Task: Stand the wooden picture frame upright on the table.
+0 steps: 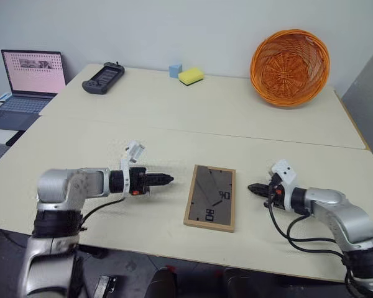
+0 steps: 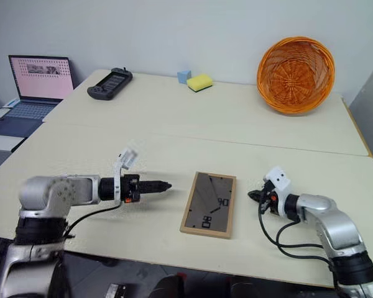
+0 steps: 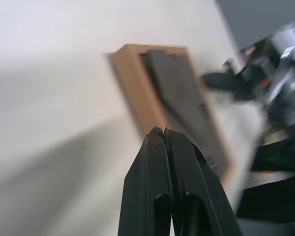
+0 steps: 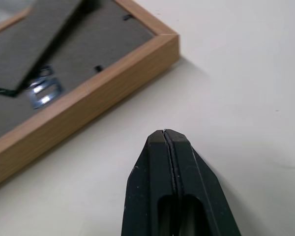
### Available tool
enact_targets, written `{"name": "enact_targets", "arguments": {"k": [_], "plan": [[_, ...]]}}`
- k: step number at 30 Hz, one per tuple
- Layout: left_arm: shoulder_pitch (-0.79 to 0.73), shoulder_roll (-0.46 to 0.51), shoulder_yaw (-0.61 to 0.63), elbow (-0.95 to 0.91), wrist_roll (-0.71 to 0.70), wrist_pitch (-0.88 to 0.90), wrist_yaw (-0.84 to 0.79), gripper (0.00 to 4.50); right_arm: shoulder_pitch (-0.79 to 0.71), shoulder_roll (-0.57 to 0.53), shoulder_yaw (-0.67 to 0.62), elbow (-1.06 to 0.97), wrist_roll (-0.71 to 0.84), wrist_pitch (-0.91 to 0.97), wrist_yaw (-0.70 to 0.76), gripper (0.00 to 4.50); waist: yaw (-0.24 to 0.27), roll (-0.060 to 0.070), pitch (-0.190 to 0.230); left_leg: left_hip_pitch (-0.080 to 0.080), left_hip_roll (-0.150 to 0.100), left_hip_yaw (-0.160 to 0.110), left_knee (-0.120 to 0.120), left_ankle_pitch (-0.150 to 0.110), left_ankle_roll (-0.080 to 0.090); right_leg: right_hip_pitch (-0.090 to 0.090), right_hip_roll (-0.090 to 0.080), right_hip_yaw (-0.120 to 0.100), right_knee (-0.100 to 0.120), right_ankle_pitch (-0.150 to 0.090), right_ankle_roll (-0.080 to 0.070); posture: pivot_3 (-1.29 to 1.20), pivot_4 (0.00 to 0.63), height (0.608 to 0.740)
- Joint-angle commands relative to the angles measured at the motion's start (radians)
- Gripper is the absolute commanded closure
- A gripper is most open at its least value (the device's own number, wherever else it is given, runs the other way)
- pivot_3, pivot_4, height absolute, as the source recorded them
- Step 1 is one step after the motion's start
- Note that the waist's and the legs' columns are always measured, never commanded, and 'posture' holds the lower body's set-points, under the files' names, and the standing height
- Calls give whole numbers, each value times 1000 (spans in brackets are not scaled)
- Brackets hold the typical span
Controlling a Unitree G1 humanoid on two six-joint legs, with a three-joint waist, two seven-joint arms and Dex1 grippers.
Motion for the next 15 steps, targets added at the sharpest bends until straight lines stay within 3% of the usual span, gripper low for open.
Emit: {"name": "enact_targets", "arguments": {"k": [1,4,7,15], "plan": [[29,-6,26,29,-226,71,195,4423,32,-31,-41,-88,47,38,14,4500,-9,0,0,0,1,0,0,0,0,0,0,0,0,0,0,0,150,740],[40,4,5,85,-390,71,352,4423,42,-25,-46,-97,53,55,-5,4500,-11,0,0,1,1,-1,0,0,0,-1,0,0,3,0,0,0,150,740],[63,62,-44,92,-578,71,440,3995,48,-25,-46,-103,56,60,-13,4500,-12,0,0,3,1,0,1,0,0,0,0,2,6,0,0,0,150,740],[40,119,-73,160,-841,71,668,2329,57,-29,-45,-83,58,49,-20,4500,-8,0,0,3,0,0,1,0,0,-1,0,2,7,0,0,0,150,740]]}}
